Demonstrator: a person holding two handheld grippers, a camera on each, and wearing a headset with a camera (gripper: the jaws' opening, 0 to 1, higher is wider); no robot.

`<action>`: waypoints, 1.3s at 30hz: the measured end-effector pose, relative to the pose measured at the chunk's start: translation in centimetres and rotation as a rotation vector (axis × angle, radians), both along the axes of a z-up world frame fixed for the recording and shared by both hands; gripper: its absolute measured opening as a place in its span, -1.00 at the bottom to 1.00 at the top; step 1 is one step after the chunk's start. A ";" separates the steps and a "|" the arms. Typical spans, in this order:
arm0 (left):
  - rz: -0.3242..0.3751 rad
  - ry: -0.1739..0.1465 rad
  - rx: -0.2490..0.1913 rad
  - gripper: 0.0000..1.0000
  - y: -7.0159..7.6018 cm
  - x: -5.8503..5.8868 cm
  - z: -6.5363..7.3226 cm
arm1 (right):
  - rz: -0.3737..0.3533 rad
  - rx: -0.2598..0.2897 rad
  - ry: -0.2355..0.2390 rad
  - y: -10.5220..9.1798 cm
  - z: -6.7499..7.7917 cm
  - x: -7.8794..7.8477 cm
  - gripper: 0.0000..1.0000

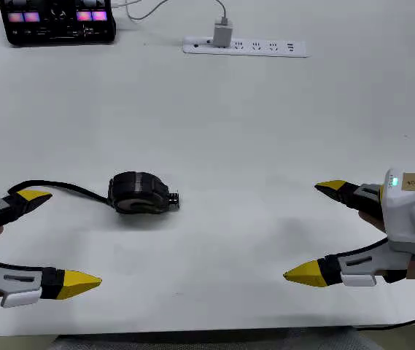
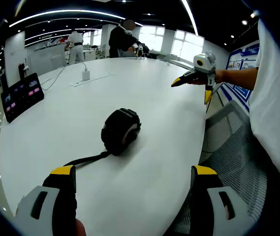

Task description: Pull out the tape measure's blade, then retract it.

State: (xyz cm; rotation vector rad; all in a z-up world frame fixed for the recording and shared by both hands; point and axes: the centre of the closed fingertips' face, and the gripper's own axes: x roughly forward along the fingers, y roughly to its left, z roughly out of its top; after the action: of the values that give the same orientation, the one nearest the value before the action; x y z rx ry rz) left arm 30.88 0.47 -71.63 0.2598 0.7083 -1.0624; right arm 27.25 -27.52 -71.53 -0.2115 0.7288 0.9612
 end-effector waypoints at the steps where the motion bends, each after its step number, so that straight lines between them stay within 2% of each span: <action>1: 0.000 -0.001 0.001 0.89 0.0 0.0 0.0 | 0.001 -0.002 -0.002 0.0 0.0 0.0 0.95; 8: 0.005 -0.003 -0.009 0.88 -0.1 0.2 0.1 | -0.004 -0.003 -0.003 0.1 0.1 0.1 0.94; 10: 0.012 0.004 -0.011 0.83 0.0 0.2 0.1 | -0.006 -0.006 -0.010 0.0 0.1 0.2 0.94; 14: 0.011 0.001 -0.013 0.79 0.0 0.3 0.2 | -0.007 -0.007 -0.005 -0.1 -0.1 0.3 0.93; 17: 0.008 -0.006 -0.014 0.69 0.0 0.4 0.3 | -0.003 -0.013 -0.004 -0.1 -0.2 0.3 0.93; 25: 0.005 -0.007 -0.014 0.66 0.0 0.7 0.4 | 0.003 -0.013 -0.005 0.1 -0.3 0.6 0.93; 39: -0.055 -0.013 0.000 0.67 -1.2 2.4 0.0 | 0.032 -0.011 -0.004 0.8 -0.8 2.0 0.93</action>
State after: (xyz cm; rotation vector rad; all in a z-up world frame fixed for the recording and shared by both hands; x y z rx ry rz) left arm 33.24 -0.74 -71.63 0.2873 0.6931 -1.1120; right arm 29.24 -26.68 -72.29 -0.2354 0.7292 0.9870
